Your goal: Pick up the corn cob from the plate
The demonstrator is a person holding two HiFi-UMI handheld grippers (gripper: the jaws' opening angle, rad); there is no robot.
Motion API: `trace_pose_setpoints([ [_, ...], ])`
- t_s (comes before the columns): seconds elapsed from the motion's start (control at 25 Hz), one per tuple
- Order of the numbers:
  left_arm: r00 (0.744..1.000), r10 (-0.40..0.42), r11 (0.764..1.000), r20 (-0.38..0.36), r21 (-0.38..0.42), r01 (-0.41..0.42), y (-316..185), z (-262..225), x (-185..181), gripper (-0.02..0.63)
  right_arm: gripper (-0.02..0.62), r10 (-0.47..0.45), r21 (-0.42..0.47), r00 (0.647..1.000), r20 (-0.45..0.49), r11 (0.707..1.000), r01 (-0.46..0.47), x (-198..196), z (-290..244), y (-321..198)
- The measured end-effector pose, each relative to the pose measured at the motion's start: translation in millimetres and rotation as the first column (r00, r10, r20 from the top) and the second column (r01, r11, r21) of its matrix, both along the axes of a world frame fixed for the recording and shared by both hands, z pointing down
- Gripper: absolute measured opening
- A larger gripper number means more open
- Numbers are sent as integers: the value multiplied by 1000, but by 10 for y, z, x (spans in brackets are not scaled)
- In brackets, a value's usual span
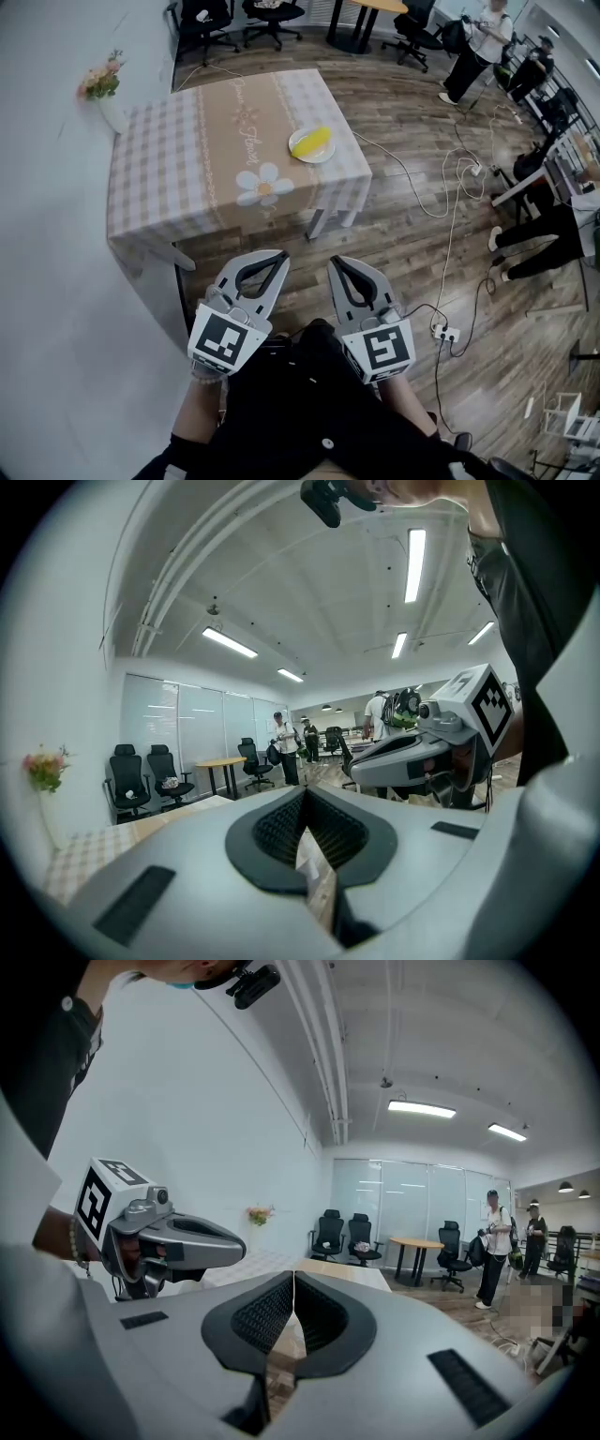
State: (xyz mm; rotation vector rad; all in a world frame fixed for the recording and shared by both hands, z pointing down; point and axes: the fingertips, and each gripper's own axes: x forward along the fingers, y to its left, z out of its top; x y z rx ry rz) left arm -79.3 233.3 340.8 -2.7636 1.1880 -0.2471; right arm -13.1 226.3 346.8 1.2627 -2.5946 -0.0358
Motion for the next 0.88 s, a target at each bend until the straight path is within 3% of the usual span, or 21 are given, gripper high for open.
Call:
trace_pose_setpoints([
  [0.56, 1000, 24, 1000, -2, 15, -24, -50, 40, 25, 12, 41, 33, -11, 999, -11, 999, -33, 85, 67, 17],
  [0.72, 999, -13, 1000, -31, -28, 12, -102, 65, 26, 12, 41, 19, -7, 1000, -8, 1000, -19, 73, 101, -77],
  [0.88, 999, -23, 1000, -23, -11, 22, -186, 80, 10, 12, 41, -5, 6, 1000, -3, 1000, 5, 43, 84, -194],
])
